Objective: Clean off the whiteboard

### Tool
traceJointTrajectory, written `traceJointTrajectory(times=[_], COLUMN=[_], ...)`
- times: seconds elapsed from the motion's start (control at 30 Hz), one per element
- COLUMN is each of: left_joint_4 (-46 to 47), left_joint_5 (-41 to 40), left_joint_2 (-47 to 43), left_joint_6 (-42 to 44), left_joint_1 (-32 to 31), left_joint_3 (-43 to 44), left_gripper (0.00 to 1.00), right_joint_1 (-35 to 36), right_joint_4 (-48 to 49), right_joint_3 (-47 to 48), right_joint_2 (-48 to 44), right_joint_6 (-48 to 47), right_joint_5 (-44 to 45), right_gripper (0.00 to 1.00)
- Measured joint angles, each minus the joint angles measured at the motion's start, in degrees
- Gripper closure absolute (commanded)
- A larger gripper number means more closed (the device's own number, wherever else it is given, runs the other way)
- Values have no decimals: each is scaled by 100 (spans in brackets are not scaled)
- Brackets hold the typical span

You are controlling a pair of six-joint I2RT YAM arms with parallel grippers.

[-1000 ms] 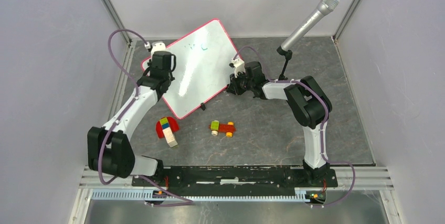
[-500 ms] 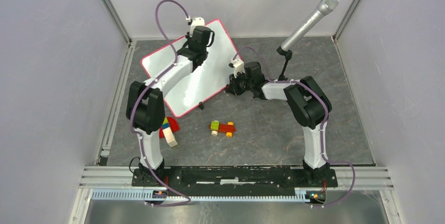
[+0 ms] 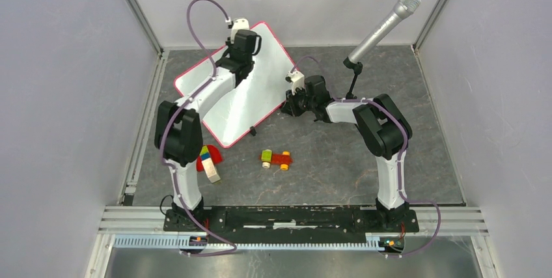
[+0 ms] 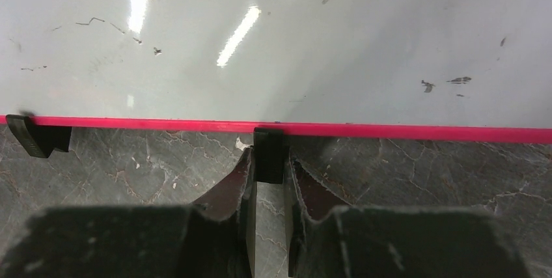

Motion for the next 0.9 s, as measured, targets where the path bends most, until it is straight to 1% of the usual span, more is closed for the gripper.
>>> traceJointTrajectory(times=[0.2,0.47,0.6,0.8,0.9], left_joint_4=[35,114,4,-72,-83], left_joint_5=[-144,-201,-199,-170,-107], left_joint_2=[-479,-542,-234,562,820], left_joint_6=[48,164,203,310,313], left_joint_1=[376,402,308,-37,-212], left_joint_3=[-299,-361,33,992,1163], left_gripper=[83,83,83,83,83], right_joint_1=[2,2,2,11,7], right_joint_4=[-7,-9,-9,-22,-20], right_joint_3=[0,0,0,0,0], right_joint_2=[11,28,35,37,37], right_joint_6=[-11,-22,-17,-4,-13], right_joint_5=[20,22,13,26,39], right_gripper=[100,100,100,100,100])
